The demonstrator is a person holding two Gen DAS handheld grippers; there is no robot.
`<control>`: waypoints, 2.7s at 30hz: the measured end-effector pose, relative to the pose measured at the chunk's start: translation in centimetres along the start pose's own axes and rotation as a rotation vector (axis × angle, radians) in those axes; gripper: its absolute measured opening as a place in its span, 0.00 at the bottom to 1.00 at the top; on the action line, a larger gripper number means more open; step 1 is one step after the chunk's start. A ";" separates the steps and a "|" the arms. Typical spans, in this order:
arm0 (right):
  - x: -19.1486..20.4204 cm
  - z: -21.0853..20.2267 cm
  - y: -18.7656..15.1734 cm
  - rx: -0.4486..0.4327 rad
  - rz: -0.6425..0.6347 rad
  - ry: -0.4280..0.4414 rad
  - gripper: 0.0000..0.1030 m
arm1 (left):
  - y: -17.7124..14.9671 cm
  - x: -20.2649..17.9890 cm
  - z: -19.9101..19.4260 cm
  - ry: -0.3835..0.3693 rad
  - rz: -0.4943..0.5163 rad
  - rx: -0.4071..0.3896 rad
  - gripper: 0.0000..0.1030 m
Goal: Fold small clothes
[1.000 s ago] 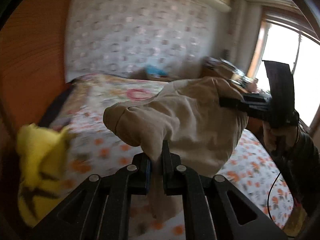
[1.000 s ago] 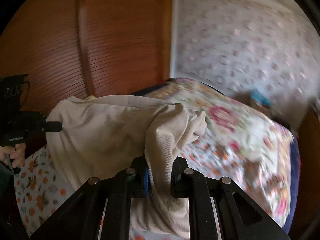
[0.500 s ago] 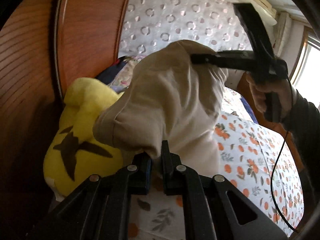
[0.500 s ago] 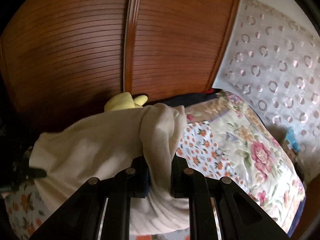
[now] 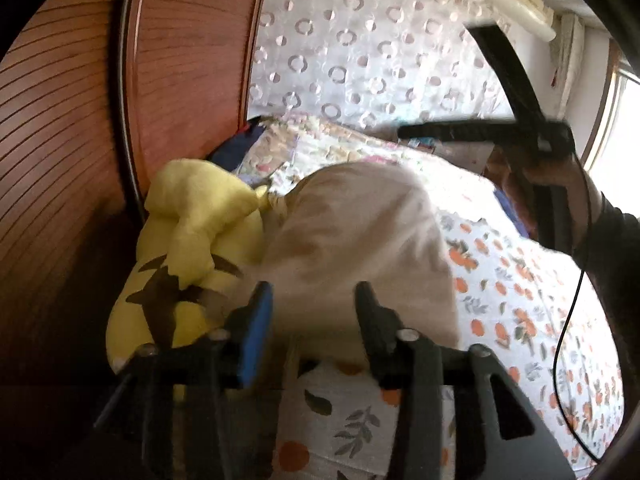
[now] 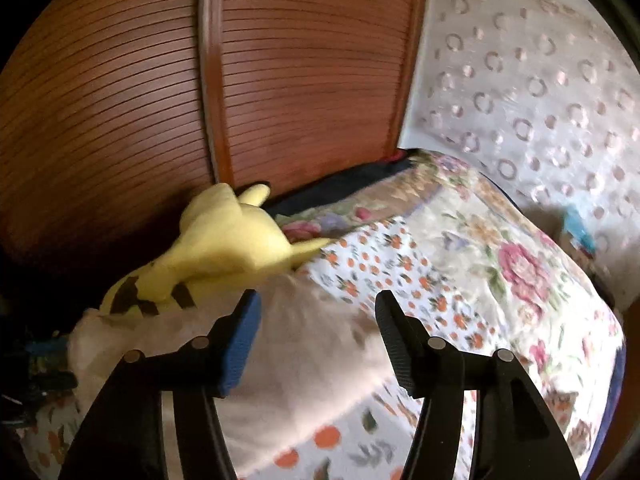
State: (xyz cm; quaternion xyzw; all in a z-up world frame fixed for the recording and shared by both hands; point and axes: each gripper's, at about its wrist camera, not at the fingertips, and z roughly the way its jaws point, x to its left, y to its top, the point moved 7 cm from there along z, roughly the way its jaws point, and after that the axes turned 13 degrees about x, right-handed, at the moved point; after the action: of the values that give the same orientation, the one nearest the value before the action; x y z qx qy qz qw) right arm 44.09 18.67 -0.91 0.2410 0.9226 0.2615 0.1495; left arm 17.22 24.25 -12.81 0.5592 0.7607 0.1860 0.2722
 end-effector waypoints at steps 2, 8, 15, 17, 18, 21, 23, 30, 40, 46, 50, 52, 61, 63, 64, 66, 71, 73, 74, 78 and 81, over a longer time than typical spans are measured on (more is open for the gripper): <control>0.2 -2.1 -1.9 -0.026 0.030 0.016 0.59 | 0.3 -0.3 -0.8 0.005 0.015 -0.015 0.58; 0.8 -7.1 -8.1 -0.086 0.143 0.004 0.59 | 1.0 -3.1 -3.9 0.002 0.070 -0.095 0.76; 2.2 -13.4 -15.7 -0.143 0.268 -0.057 0.63 | 0.8 -8.6 -5.7 -0.032 0.151 -0.118 0.77; 2.9 -15.0 -17.7 -0.156 0.301 -0.065 0.68 | 0.6 -10.1 -6.1 -0.054 0.168 -0.124 0.77; 3.3 -15.8 -18.7 -0.158 0.316 -0.067 0.69 | 0.4 -10.8 -6.3 -0.066 0.175 -0.125 0.77; 4.5 -18.3 -21.6 -0.179 0.354 -0.101 0.71 | -0.2 -13.8 -7.1 -0.101 0.216 -0.132 0.77; 5.4 -19.6 -23.1 -0.198 0.380 -0.115 0.71 | -0.6 -15.3 -7.6 -0.115 0.237 -0.136 0.77; 8.0 -24.4 -27.3 -0.252 0.495 -0.196 0.71 | -2.5 -20.6 -9.5 -0.146 0.305 -0.153 0.77; 14.1 -30.3 -30.3 -0.337 0.541 -0.301 0.72 | -3.1 -24.8 -13.5 -0.146 0.337 -0.200 0.77; 16.6 -32.3 -32.1 -0.388 0.576 -0.361 0.72 | -2.8 -25.6 -15.3 -0.139 0.328 -0.230 0.77; 17.7 -32.1 -32.6 -0.391 0.578 -0.374 0.73 | -2.8 -25.8 -15.5 -0.145 0.340 -0.239 0.77; 17.7 -31.8 -32.5 -0.389 0.581 -0.373 0.73 | -2.9 -25.7 -15.4 -0.138 0.330 -0.235 0.77; 15.9 -31.5 -32.4 -0.392 0.593 -0.365 0.73 | -2.9 -25.7 -15.4 -0.119 0.322 -0.234 0.77; 15.7 -31.6 -32.4 -0.395 0.594 -0.370 0.73 | -2.9 -25.7 -15.5 -0.118 0.322 -0.233 0.77; 15.5 -31.6 -32.5 -0.396 0.593 -0.370 0.73 | -2.9 -25.6 -15.4 -0.118 0.322 -0.233 0.77; 15.3 -31.6 -32.5 -0.394 0.594 -0.369 0.73 | -2.9 -25.6 -15.5 -0.118 0.323 -0.234 0.77; 15.3 -31.6 -32.6 -0.393 0.591 -0.368 0.73 | -2.9 -25.6 -15.5 -0.118 0.323 -0.234 0.77; 15.3 -31.6 -32.9 -0.393 0.590 -0.366 0.73 | -2.9 -25.6 -15.5 -0.119 0.321 -0.235 0.77; 15.2 -31.6 -32.9 -0.393 0.591 -0.366 0.73 | -2.9 -25.6 -15.5 -0.118 0.321 -0.236 0.77; 14.9 -31.8 -33.1 -0.397 0.596 -0.368 0.73 | -2.7 -25.6 -15.6 -0.112 0.328 -0.240 0.77; 14.7 -31.9 -33.3 -0.399 0.599 -0.372 0.73 | -2.8 -25.6 -15.6 -0.114 0.325 -0.240 0.77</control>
State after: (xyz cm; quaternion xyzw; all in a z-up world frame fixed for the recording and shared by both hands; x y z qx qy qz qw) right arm 6.70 -11.64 4.52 0.5087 0.6999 0.4193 0.2748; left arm 11.23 -0.61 3.04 0.6477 0.6162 0.2850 0.3458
